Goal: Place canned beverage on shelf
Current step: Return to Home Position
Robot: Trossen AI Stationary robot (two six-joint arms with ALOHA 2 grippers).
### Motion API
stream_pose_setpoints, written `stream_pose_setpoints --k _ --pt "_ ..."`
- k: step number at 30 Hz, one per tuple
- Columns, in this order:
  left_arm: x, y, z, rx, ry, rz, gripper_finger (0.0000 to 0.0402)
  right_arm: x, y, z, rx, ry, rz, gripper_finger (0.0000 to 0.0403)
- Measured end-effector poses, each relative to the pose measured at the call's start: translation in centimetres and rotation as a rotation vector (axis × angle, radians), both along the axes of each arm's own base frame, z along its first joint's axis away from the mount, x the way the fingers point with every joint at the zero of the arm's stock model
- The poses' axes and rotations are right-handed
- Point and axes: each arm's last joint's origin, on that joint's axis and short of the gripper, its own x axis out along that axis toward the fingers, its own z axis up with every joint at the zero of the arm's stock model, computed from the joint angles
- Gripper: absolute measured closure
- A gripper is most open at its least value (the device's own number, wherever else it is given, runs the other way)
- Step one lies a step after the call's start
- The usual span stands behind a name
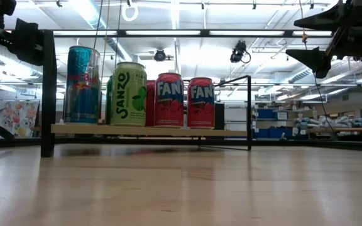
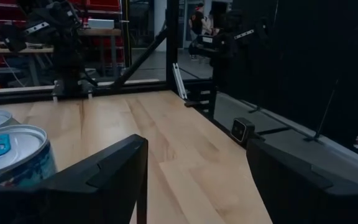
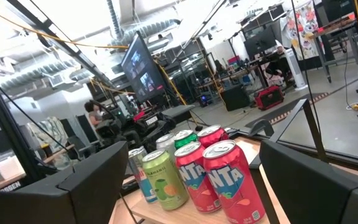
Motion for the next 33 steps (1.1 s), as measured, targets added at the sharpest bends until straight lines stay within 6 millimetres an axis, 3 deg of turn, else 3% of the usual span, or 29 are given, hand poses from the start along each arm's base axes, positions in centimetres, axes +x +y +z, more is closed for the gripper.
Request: stream_pose_setpoints --k 33 --pt "0.00 0.01 0.03 0.008 -0.007 0.003 0.0113 0.00 0.00 0.00 0.000 0.000 0.000 0.0028"
